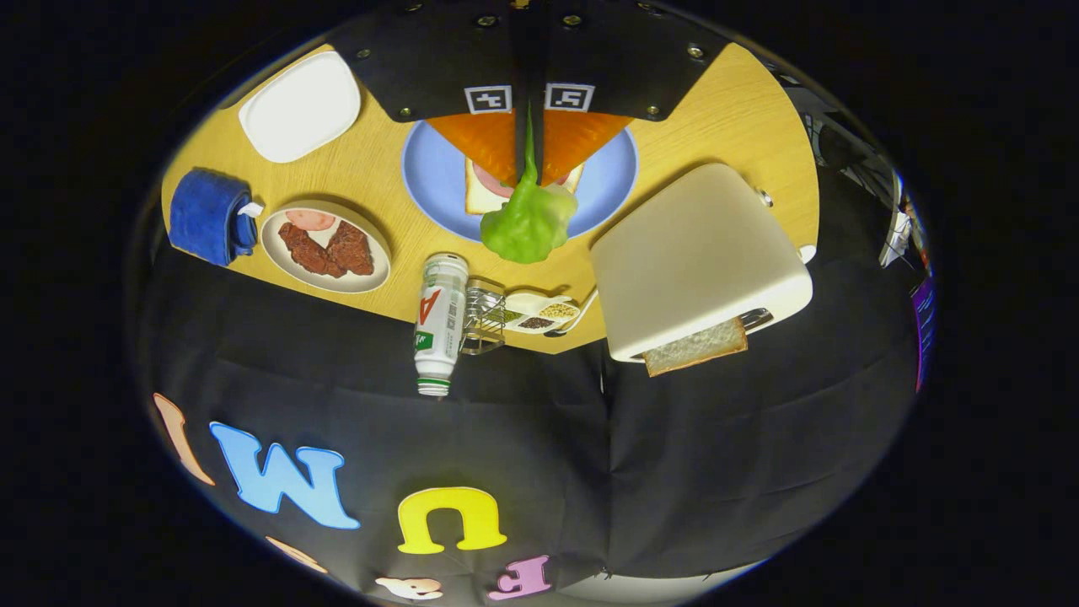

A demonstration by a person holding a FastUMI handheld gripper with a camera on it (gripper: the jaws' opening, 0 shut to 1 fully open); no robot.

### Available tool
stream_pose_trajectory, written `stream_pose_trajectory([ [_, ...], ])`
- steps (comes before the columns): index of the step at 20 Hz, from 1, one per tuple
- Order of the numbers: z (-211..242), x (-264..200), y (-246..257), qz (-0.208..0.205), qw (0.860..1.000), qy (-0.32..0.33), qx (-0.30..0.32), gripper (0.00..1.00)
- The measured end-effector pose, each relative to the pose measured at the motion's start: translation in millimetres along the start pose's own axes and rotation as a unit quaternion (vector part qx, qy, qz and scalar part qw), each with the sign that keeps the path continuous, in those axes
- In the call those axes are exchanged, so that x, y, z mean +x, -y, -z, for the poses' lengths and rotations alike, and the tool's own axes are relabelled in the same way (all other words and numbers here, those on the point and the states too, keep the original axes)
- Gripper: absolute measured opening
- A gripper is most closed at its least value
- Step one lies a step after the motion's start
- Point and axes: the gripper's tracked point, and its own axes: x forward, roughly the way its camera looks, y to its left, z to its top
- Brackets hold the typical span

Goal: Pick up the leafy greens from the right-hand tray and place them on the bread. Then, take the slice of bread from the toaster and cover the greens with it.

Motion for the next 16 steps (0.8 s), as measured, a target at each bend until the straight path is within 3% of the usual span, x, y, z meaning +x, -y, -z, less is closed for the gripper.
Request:
stream_pose_trajectory([
  [4, 5.4, 10.5, -9.6, -0.009, 1.0, -0.012, -0.01, 0.01],
  [8, 12.5, 17.5, 1.0, 0.012, 0.999, -0.022, -0.026, 0.06],
  [11, 10.8, 18.6, 5.9, 0.02, 0.999, -0.021, -0.022, 0.17],
  [16, 9.8, 15.5, 9.8, 0.028, 0.999, -0.021, -0.037, 0.26],
])
